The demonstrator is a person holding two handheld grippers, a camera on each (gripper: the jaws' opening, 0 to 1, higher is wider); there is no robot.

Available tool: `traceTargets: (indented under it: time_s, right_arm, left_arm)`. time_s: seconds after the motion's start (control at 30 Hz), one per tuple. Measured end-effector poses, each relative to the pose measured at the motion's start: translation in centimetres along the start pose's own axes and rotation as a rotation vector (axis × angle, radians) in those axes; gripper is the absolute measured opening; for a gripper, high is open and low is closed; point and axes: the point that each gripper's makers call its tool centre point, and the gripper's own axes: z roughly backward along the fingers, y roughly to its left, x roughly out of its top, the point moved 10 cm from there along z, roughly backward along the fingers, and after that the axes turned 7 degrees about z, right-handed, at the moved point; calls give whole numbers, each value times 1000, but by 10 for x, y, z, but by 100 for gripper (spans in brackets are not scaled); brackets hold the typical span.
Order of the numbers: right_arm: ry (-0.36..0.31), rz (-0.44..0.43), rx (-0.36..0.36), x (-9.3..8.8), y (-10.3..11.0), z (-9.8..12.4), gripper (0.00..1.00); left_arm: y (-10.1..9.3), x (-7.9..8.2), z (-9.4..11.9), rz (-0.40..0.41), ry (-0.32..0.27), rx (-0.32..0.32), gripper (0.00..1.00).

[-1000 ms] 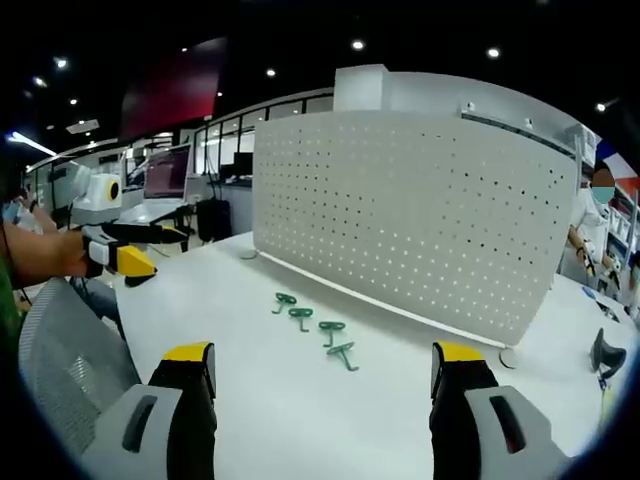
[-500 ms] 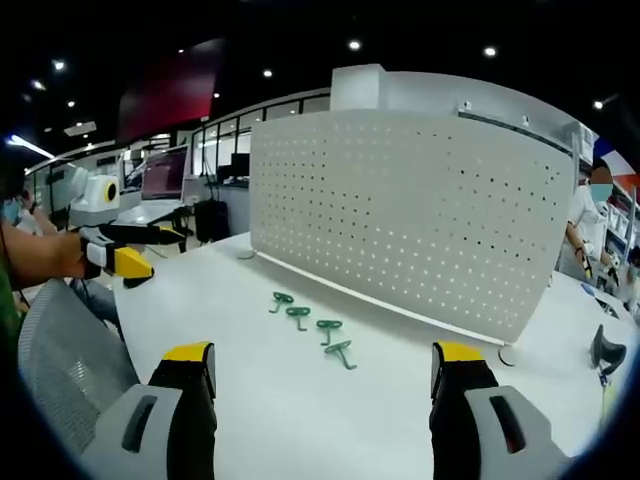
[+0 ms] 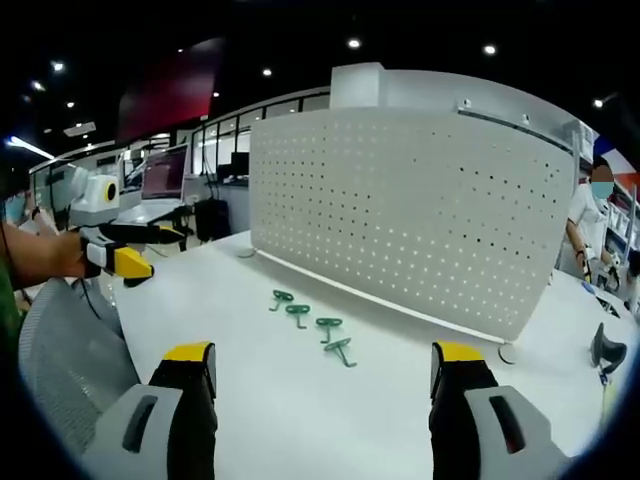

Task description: Insert the hook assembly into the mounting plate slot until the hook locks in place.

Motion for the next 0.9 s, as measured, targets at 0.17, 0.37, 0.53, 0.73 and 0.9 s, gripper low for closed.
traceTargets:
  time_s: [0.17, 0.37, 0.53, 0.73, 0.9]
  right_arm:
    - [5, 6, 2, 1, 0, 0, 90]
    - [10, 9, 7, 0, 1, 0, 90]
    - [14, 8, 8, -1, 1, 0, 90]
    - [16, 7, 8, -2, 2, 0, 89]
    - [15, 6, 5, -3, 2, 0, 89]
  left_arm:
    - [0, 0, 0, 0, 0, 0, 99]
    - [-1, -1, 0, -2, 3, -2, 98]
    - [-1, -1, 0, -4, 5, -5, 98]
    - [-2, -1, 0, -8, 6, -8, 97]
    - [-3, -1, -2, -11, 13, -15, 96]
